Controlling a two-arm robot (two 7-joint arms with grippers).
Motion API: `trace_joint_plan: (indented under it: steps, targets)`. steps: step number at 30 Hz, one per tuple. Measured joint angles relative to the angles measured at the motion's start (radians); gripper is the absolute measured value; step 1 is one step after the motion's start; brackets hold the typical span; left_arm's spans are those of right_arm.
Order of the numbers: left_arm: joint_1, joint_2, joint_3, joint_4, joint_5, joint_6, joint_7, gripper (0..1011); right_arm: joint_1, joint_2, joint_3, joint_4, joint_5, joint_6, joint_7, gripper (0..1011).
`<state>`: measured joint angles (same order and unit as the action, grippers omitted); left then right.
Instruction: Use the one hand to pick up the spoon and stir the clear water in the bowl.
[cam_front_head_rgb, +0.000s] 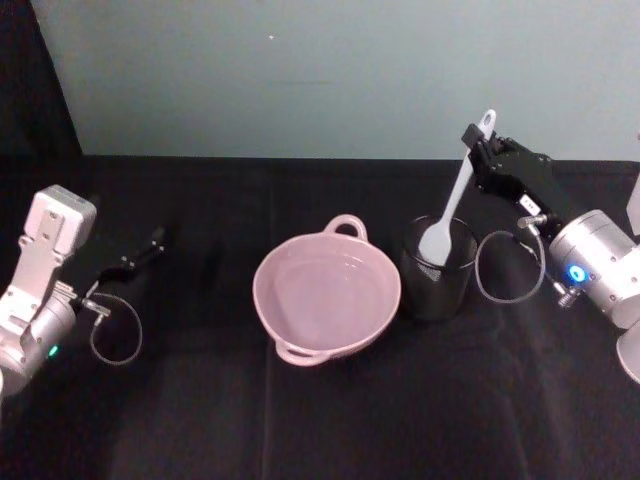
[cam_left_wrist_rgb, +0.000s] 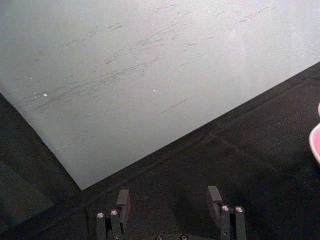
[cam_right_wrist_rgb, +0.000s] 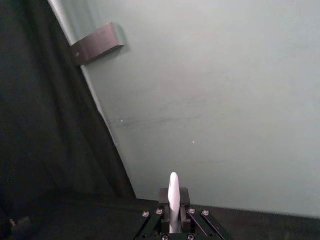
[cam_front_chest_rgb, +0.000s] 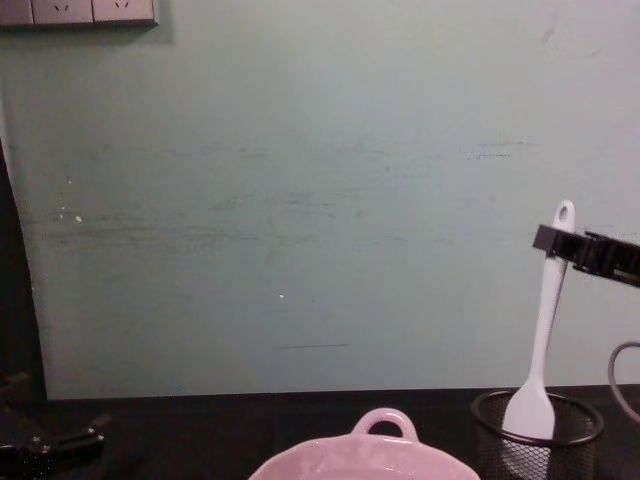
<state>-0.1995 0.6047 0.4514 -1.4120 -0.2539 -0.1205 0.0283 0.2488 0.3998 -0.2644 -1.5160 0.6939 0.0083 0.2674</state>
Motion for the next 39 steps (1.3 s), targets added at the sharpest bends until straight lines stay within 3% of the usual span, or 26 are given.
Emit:
trace_joint_plan:
  steps: [3, 13, 21, 39]
  targets:
    - [0.000, 0.000, 0.000, 0.000, 0.000, 0.000, 0.000, 1011, 0.005, 0.026, -0.011, -0.049, -0.064, 0.012, -0.013, 114]
    - [0.000, 0.000, 0.000, 0.000, 0.000, 0.000, 0.000, 1011, 0.032, 0.063, -0.016, -0.154, -0.137, 0.077, 0.000, 114]
    - [0.000, 0.000, 0.000, 0.000, 0.000, 0.000, 0.000, 1011, 0.045, 0.062, -0.009, -0.179, -0.157, 0.113, 0.014, 114]
    - [0.000, 0.000, 0.000, 0.000, 0.000, 0.000, 0.000, 1011, 0.044, 0.062, -0.009, -0.177, -0.155, 0.111, 0.014, 114]
